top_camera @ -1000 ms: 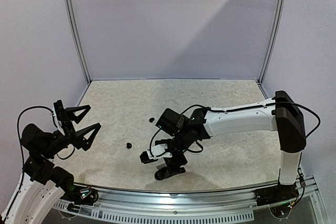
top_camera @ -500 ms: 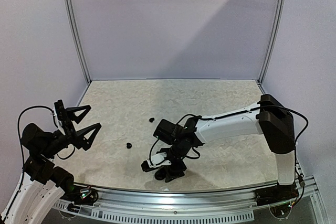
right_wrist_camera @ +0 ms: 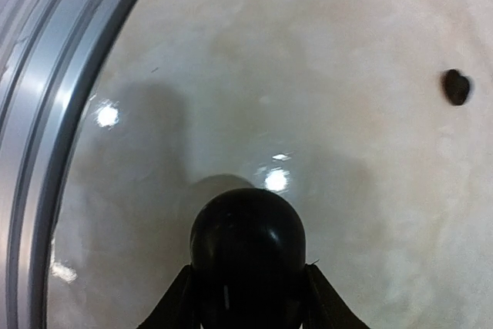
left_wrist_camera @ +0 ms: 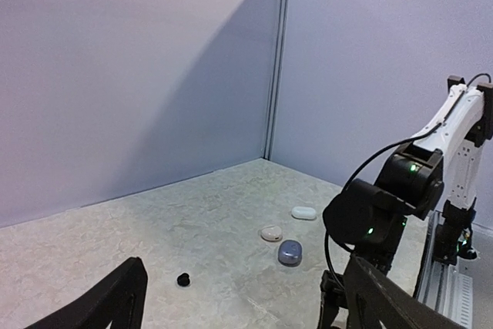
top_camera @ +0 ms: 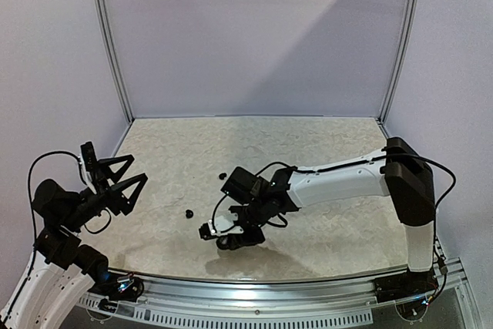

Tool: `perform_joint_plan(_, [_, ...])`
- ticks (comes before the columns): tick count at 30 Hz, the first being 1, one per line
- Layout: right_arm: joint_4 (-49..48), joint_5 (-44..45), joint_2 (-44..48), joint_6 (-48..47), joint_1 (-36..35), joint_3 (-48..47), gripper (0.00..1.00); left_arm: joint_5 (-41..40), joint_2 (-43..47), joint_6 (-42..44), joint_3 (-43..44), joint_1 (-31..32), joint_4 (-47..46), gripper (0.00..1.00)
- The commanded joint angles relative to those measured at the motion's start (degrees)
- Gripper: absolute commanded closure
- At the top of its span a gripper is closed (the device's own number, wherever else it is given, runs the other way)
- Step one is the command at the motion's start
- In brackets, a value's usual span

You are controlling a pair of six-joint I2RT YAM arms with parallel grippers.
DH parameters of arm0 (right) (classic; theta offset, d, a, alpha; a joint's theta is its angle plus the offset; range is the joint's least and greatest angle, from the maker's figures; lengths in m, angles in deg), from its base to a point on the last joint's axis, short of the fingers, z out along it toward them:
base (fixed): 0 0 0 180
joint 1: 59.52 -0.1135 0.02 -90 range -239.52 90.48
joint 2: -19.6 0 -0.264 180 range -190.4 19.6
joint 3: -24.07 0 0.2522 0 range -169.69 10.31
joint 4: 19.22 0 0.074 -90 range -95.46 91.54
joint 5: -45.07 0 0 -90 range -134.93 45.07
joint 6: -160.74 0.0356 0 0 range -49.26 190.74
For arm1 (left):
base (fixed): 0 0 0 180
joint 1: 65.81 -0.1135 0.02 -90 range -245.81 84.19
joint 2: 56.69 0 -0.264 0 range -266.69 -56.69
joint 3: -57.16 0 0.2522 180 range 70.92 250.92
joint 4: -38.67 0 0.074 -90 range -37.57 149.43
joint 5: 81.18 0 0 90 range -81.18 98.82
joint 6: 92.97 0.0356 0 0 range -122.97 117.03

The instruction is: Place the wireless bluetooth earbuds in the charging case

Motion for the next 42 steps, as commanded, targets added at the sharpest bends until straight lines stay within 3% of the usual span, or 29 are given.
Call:
perform_joint_plan(1, [-16.1, 12.85, 7.55, 5.45, -0.44, -4.32, 0.84, -0.37, -1.79, -6.27, 0.59, -0.64, -0.43, 0.14])
perform_joint_plan(6, [-29.82, 25.46, 9.52, 3.54, -2.16, -6.26, 0.86, 4.04, -4.11, -9.82, 0.35, 0.18, -1.56, 0.22])
perform_joint_plan(14, [-39.39, 31.29, 5.57, -8.73, -6.02, -10.57, 0.89, 5.16, -5.58, -10.05, 0.33, 2.32, -1.34, 0.2])
perform_joint_plan(19, [-38.99, 31.15, 3.47, -13.79, -8.43, -13.42, 0.89, 4.92, -5.49, -10.37, 0.33, 2.41, -1.34, 0.21])
perform_joint_plan(23, [-38.72, 30.01, 2.83, -15.32, -9.61, -14.4, 0.89, 4.19, -5.11, -10.52, 0.5, 2.48, -1.54, 0.3])
perform_joint_plan(27, [-37.41, 29.68, 2.04, -16.17, -10.37, -16.02, 0.9, 5.11, -4.73, -11.14, 0.43, 2.58, -2.48, 0.34])
perform_joint_plan(33, [-36.6, 29.02, 1.23, -17.43, -10.9, -17.26, 0.9, 5.99, -4.6, -10.7, 0.42, 2.82, -2.73, 0.51])
perform_joint_plan(42, [-35.65, 28.64, 0.26, -17.96, -10.9, -17.85, 0.91, 7.46, -4.23, -11.27, 0.33, 2.83, -3.66, 0.52])
